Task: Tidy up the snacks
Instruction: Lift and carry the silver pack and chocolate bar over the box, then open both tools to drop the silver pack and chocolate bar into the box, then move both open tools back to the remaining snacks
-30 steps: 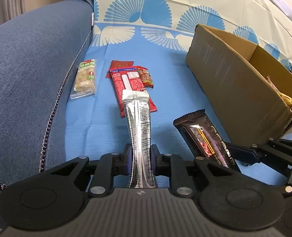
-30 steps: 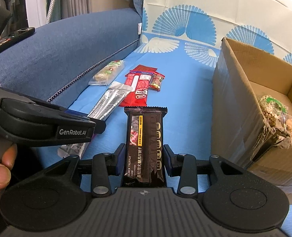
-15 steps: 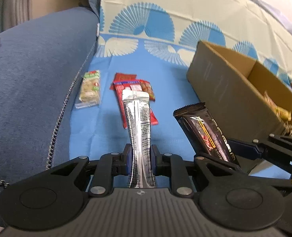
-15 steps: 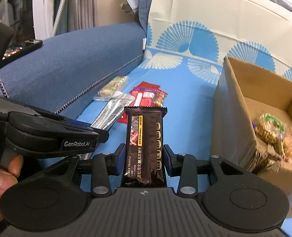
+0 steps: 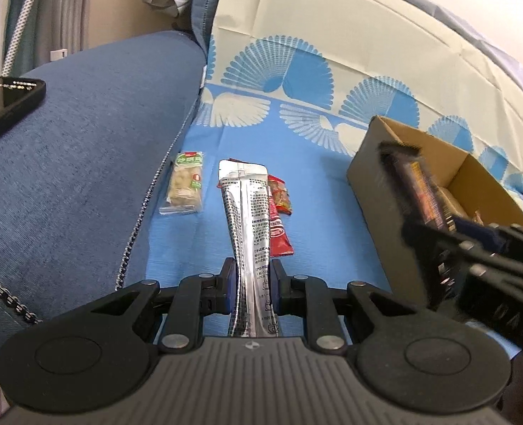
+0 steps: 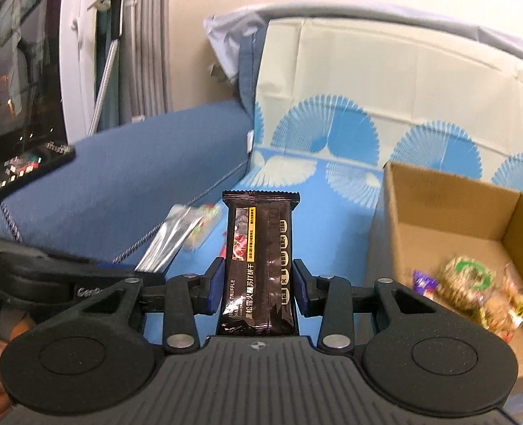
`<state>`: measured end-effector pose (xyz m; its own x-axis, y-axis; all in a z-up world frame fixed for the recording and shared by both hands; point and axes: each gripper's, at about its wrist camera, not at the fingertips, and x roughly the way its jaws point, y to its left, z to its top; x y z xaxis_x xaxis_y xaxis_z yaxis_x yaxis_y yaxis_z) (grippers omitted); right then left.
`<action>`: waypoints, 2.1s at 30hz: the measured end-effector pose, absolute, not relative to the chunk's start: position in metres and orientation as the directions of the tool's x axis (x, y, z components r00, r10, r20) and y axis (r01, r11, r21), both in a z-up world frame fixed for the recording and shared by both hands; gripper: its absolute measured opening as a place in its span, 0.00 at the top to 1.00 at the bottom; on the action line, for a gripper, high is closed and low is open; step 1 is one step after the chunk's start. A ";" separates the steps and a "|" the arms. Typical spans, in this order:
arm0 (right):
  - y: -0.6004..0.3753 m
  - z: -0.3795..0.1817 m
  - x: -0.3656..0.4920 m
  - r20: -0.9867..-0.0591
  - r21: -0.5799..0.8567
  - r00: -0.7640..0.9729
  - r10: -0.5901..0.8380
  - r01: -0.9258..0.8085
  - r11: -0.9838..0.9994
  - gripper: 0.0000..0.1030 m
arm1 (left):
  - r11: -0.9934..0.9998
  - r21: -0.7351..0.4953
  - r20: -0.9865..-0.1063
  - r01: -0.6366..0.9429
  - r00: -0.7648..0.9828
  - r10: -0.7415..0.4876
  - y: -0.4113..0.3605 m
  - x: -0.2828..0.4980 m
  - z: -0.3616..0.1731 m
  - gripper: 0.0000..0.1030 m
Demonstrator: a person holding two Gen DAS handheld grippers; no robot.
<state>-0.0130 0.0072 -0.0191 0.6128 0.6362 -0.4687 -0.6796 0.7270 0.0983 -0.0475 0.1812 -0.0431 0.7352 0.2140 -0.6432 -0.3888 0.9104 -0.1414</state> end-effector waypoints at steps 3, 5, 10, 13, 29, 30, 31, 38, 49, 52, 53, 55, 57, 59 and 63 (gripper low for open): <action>-0.001 -0.011 -0.009 -0.438 0.110 0.639 0.633 -0.660 0.743 0.60 | 0.901 -0.147 -0.649 -0.408 0.727 0.223 0.181 -0.040 -0.034 0.80; -0.006 -0.006 -0.006 -0.416 0.119 0.658 0.628 -0.645 0.755 0.60 | 0.898 -0.146 -0.646 -0.415 0.728 0.231 0.180 -0.033 -0.025 0.80; -0.022 0.004 0.004 -0.367 0.132 0.717 0.593 -0.591 0.796 0.60 | 0.903 -0.150 -0.618 -0.404 0.751 0.233 0.168 -0.004 0.000 0.80; -0.034 0.008 0.014 -0.346 0.138 0.770 0.536 -0.523 0.841 0.60 | 0.911 -0.163 -0.591 -0.379 0.777 0.218 0.154 0.021 0.015 0.80; -0.103 -0.004 0.066 -0.363 0.267 0.907 0.214 -0.119 0.956 0.60 | 0.996 -0.074 -0.444 -0.056 0.896 0.017 0.019 0.173 0.069 0.80; -0.105 -0.005 0.068 -0.368 0.270 0.907 0.207 -0.108 0.957 0.60 | 0.997 -0.073 -0.441 -0.040 0.898 0.004 0.014 0.177 0.070 0.80; -0.106 -0.006 0.069 -0.372 0.272 0.907 0.200 -0.099 0.957 0.60 | 0.997 -0.074 -0.438 -0.024 0.899 -0.011 0.009 0.180 0.070 0.79; -0.100 -0.012 0.075 -0.404 0.245 0.900 0.163 -0.065 0.967 0.33 | 0.998 -0.066 -0.445 0.019 0.894 -0.046 0.009 0.177 0.066 0.49; -0.081 -0.014 0.066 -0.387 0.161 0.904 0.180 -0.126 0.979 0.32 | 0.958 -0.122 -0.434 -0.258 0.882 0.182 0.148 0.050 0.039 0.89; -0.073 -0.012 0.056 -0.361 0.134 0.913 0.189 -0.150 0.980 0.33 | 0.937 -0.099 -0.462 -0.335 0.849 0.255 0.186 0.018 0.016 0.93; -0.070 -0.012 0.053 -0.351 0.123 0.915 0.197 -0.164 0.979 0.33 | 0.931 -0.090 -0.472 -0.355 0.838 0.274 0.195 0.010 0.007 0.92; -0.061 -0.011 0.045 -0.335 0.098 0.918 0.214 -0.192 0.977 0.36 | 0.917 -0.086 -0.492 -0.390 0.817 0.301 0.213 -0.008 -0.013 0.93; -0.051 -0.012 0.035 -0.317 0.070 0.914 0.254 -0.245 0.967 0.47 | 0.906 -0.071 -0.520 -0.416 0.791 0.323 0.222 -0.023 -0.041 0.93; -0.042 -0.013 0.024 -0.299 0.047 0.902 0.310 -0.310 0.950 0.58 | 0.894 -0.057 -0.583 -0.445 0.741 0.332 0.226 -0.029 -0.066 0.93; -0.023 -0.012 0.001 -0.263 0.006 0.867 0.423 -0.437 0.899 0.64 | 0.895 -0.017 -0.541 -0.445 0.757 0.366 0.224 -0.019 -0.064 0.92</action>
<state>0.0006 -0.0230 -0.0123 0.8669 0.4233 -0.2631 -0.4373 0.8993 0.0059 -0.0186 0.2238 -0.0639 0.7569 0.3660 -0.5415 -0.4452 0.8952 -0.0172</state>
